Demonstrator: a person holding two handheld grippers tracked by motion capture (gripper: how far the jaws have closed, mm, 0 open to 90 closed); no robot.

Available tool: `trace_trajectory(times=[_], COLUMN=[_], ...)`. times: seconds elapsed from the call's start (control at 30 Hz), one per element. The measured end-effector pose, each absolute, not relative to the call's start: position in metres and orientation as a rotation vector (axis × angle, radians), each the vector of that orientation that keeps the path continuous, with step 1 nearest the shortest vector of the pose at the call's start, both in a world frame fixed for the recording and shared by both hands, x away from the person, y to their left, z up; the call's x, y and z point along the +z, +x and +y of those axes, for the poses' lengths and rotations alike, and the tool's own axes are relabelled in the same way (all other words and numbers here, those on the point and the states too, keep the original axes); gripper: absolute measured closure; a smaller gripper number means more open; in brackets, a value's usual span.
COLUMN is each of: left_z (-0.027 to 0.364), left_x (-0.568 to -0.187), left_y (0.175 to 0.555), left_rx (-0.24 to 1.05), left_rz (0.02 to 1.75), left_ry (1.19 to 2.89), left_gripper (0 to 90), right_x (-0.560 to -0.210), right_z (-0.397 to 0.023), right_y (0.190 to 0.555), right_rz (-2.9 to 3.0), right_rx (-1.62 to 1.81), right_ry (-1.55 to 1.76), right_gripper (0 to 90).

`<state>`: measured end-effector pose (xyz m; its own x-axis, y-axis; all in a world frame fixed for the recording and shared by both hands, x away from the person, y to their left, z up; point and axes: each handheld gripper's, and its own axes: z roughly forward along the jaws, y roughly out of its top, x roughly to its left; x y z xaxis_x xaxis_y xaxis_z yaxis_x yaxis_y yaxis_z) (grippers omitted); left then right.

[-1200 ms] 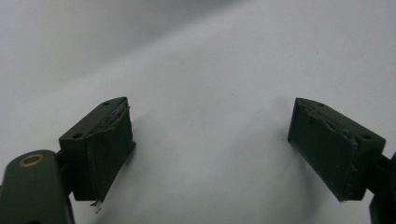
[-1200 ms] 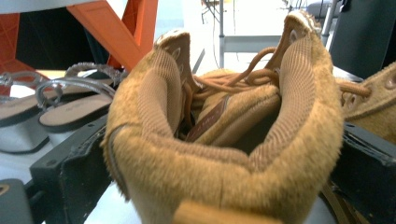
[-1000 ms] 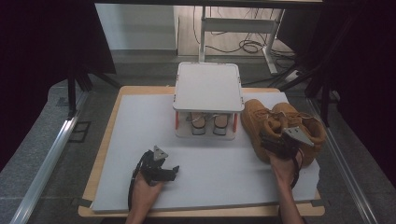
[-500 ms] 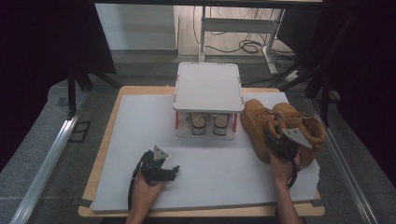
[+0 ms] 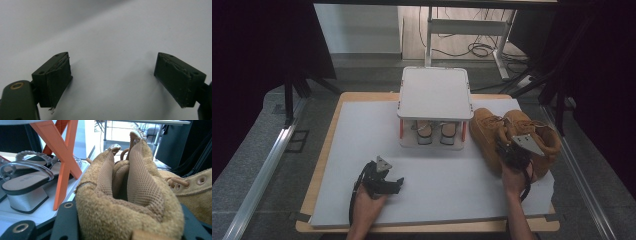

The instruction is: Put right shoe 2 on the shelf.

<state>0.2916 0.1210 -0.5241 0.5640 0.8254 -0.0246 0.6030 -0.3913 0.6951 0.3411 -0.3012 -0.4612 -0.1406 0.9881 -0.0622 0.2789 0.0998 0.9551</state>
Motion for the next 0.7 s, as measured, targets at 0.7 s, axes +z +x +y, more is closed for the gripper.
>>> trace_trajectory(times=[0.7], left_z=[0.121], left_x=[-0.524], left_y=[0.292], left_rx=[0.431], left_rz=[1.139], left_ry=[2.128], left_gripper=[13.9], right_x=[-0.417], right_z=[-0.301], right_y=[0.330], right_rz=[1.486], right_rx=[1.149], right_ry=[1.239], right_gripper=[52.2])
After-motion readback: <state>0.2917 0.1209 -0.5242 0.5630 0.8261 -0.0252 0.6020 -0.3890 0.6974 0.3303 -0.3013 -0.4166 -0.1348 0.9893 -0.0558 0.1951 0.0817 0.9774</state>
